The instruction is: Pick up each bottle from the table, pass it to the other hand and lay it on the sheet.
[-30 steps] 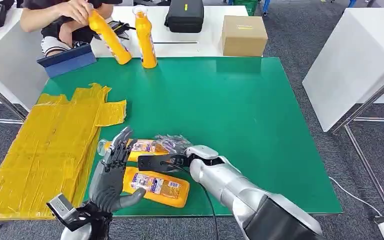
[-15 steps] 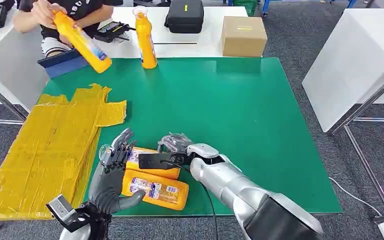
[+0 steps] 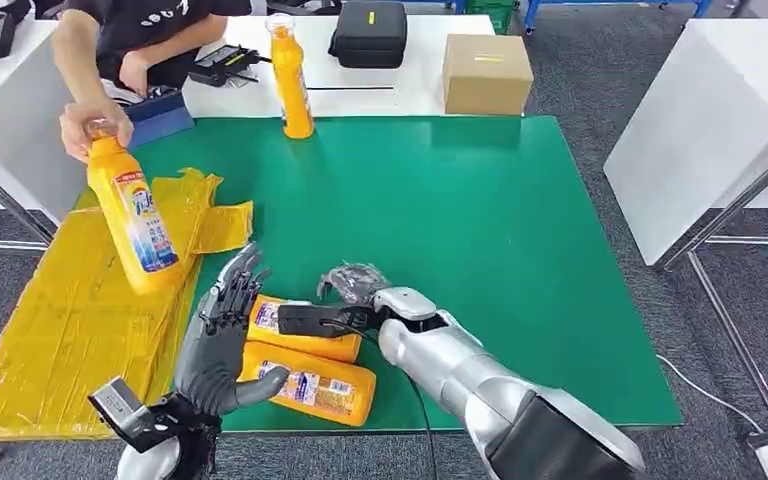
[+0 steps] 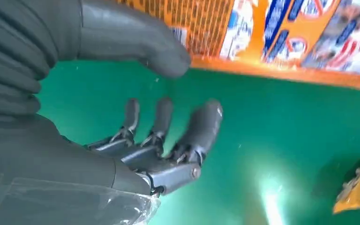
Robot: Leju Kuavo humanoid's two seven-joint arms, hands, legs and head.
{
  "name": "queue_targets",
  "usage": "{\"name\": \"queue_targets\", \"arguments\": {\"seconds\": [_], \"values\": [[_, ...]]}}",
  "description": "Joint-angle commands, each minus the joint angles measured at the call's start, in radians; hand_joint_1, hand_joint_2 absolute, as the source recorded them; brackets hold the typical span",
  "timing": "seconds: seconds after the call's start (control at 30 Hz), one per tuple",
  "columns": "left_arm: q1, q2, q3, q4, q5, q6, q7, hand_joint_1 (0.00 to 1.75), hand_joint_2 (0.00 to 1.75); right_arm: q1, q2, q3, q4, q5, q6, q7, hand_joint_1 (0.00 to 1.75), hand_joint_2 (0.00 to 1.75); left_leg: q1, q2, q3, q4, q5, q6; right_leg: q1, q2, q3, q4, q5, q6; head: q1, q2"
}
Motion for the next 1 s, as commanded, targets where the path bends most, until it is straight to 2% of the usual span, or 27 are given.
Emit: {"name": "queue_targets", "arguments": {"seconds": [0.03, 0.17, 0.3, 0.4, 0.67, 1.0], "values": [[-0.014, 0.011, 0.008, 0.03, 0.001, -0.004, 0.006, 0.0, 1.75, 0.054, -0.03, -0.02, 0.035, 0.016, -0.02, 0.018, 0.0, 1.75, 0.001, -0.004, 0.002, -0.002, 0.001, -0.003, 0.001, -0.005, 0.004, -0.003, 0.0, -0.001, 0.0, 0.0], [0.0, 0.0, 0.023, 0.033, -0.012, 0.0, 0.012, 0.0, 1.75, 0.04, -0.004, -0.028, 0.009, 0.044, -0.117, 0.045, 0.0, 1.75, 0.001, -0.002, 0.002, -0.002, 0.0, -0.002, 0.0, -0.002, 0.004, -0.002, 0.0, -0.001, 0.0, 0.0], [0.001, 0.001, 0.016, 0.031, -0.026, 0.038, 0.007, 0.0, 1.75, 0.042, 0.002, 0.034, -0.104, 0.085, -0.248, 0.087, 0.0, 1.75, 0.001, -0.001, 0.001, -0.001, 0.0, -0.002, 0.0, -0.001, 0.002, -0.001, 0.0, -0.001, 0.0, 0.0], [0.012, 0.001, 0.01, 0.014, -0.031, 0.051, 0.007, 0.0, 1.75, 0.042, 0.002, 0.046, -0.169, 0.068, -0.291, 0.076, 0.0, 1.75, 0.001, 0.0, -0.001, 0.0, -0.001, -0.003, 0.001, -0.001, 0.001, -0.001, -0.001, -0.001, 0.0, 0.0], [0.063, -0.022, 0.008, -0.03, -0.063, 0.05, 0.007, 0.0, 1.75, 0.072, 0.002, 0.015, -0.328, 0.01, -0.263, 0.039, 0.0, 1.75, 0.001, 0.0, -0.005, 0.0, -0.001, -0.002, 0.0, -0.001, 0.0, 0.001, -0.001, -0.001, 0.0, 0.0], [0.057, -0.026, 0.003, -0.037, -0.069, 0.043, 0.013, 0.0, 1.75, 0.074, 0.002, 0.007, -0.349, -0.028, -0.252, 0.046, 0.0, 1.75, 0.002, -0.001, -0.007, 0.0, 0.0, -0.003, 0.0, -0.001, -0.003, 0.0, -0.001, -0.001, 0.0, 0.0]]}}
